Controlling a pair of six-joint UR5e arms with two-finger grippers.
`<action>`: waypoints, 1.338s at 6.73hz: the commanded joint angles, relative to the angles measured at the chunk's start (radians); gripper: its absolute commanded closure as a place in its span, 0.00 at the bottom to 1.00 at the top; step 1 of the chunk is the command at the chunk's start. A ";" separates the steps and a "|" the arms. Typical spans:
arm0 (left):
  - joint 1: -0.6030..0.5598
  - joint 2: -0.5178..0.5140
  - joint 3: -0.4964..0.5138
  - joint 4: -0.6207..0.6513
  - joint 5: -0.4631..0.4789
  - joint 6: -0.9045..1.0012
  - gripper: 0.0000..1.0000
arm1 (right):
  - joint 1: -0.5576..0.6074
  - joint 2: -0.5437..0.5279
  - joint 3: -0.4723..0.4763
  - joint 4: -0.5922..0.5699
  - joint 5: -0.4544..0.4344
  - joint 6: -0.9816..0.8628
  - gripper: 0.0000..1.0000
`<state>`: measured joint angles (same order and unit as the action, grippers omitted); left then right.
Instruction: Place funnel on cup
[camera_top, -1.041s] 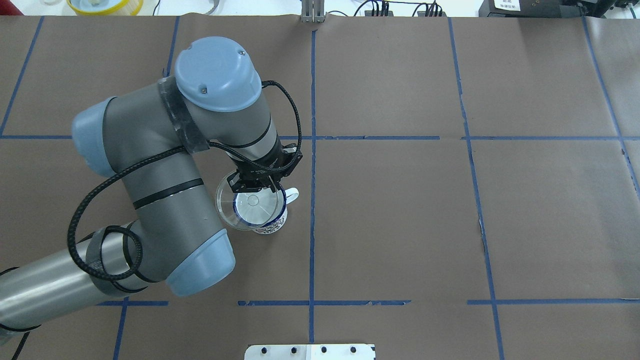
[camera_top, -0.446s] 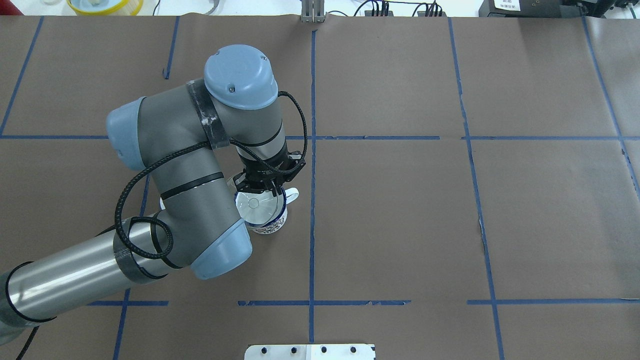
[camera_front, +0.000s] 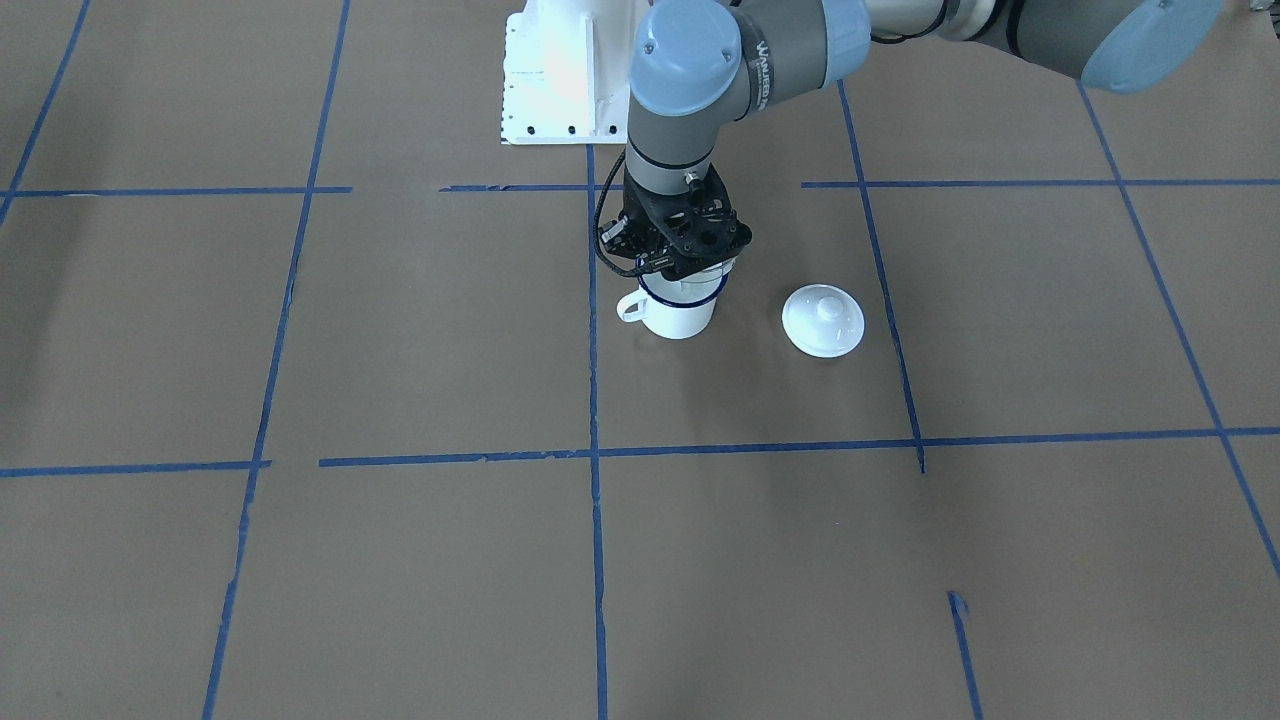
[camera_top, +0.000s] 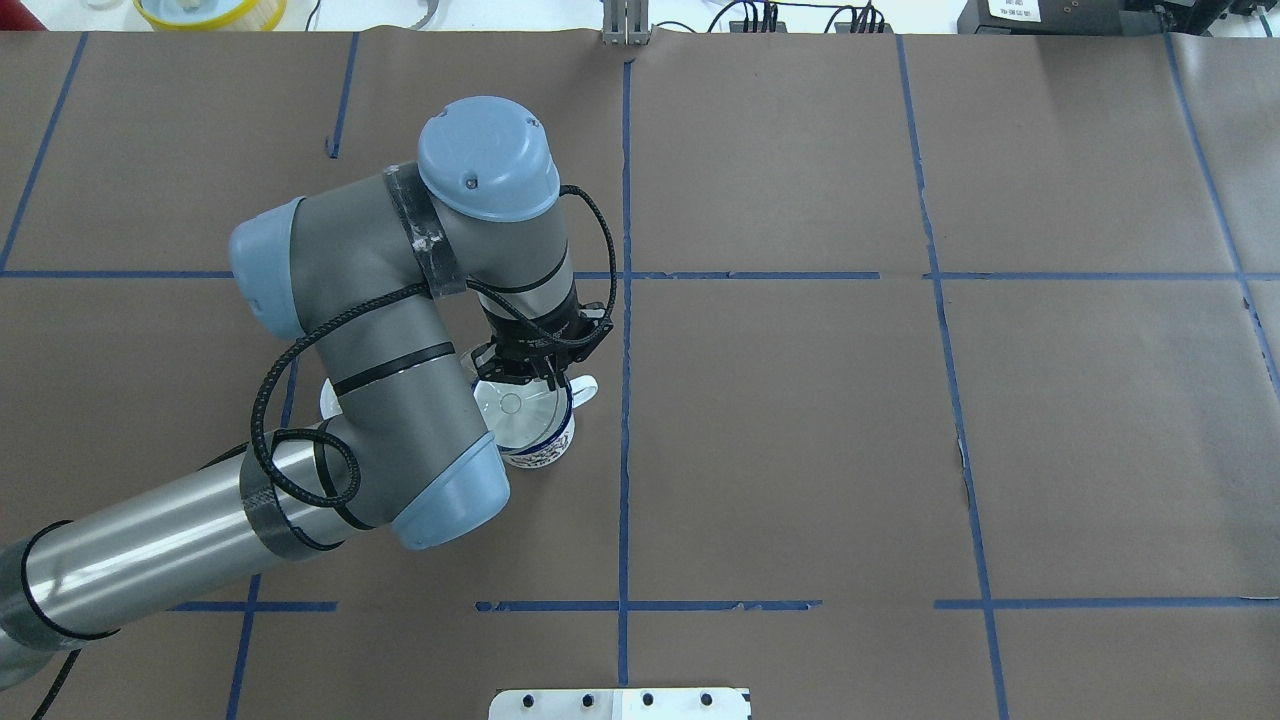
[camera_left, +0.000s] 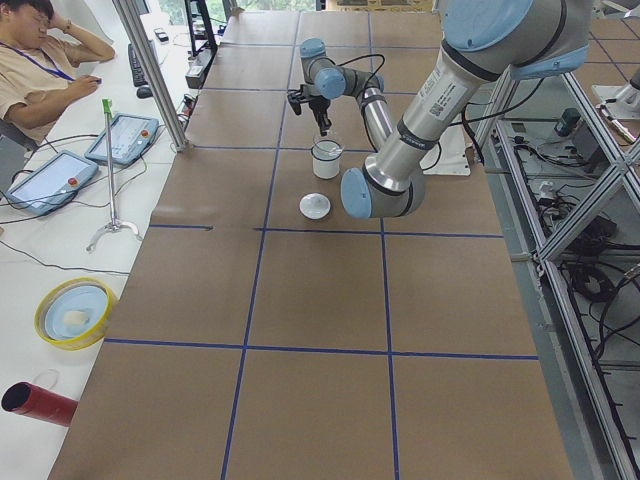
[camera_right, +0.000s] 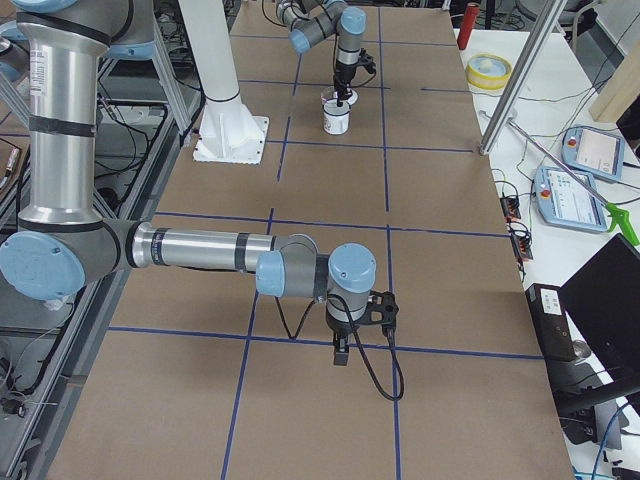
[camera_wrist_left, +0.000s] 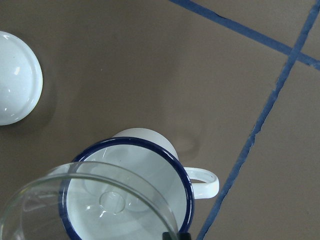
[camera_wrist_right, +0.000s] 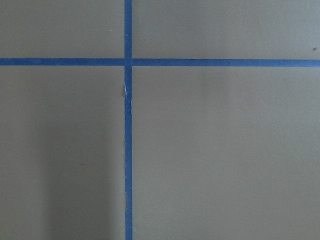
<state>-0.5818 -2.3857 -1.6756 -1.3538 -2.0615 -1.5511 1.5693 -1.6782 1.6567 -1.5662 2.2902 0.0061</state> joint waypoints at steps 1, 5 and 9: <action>0.000 -0.001 0.046 -0.040 0.004 0.000 1.00 | 0.000 0.000 0.000 0.000 0.000 0.000 0.00; -0.025 0.014 -0.025 -0.031 0.001 0.092 0.00 | 0.000 0.000 0.000 0.000 0.000 0.000 0.00; -0.399 0.355 -0.296 -0.039 -0.157 0.826 0.00 | 0.000 0.000 0.000 0.000 0.000 0.000 0.00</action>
<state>-0.8369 -2.1255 -1.9490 -1.3918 -2.1373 -0.9891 1.5693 -1.6782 1.6567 -1.5662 2.2902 0.0061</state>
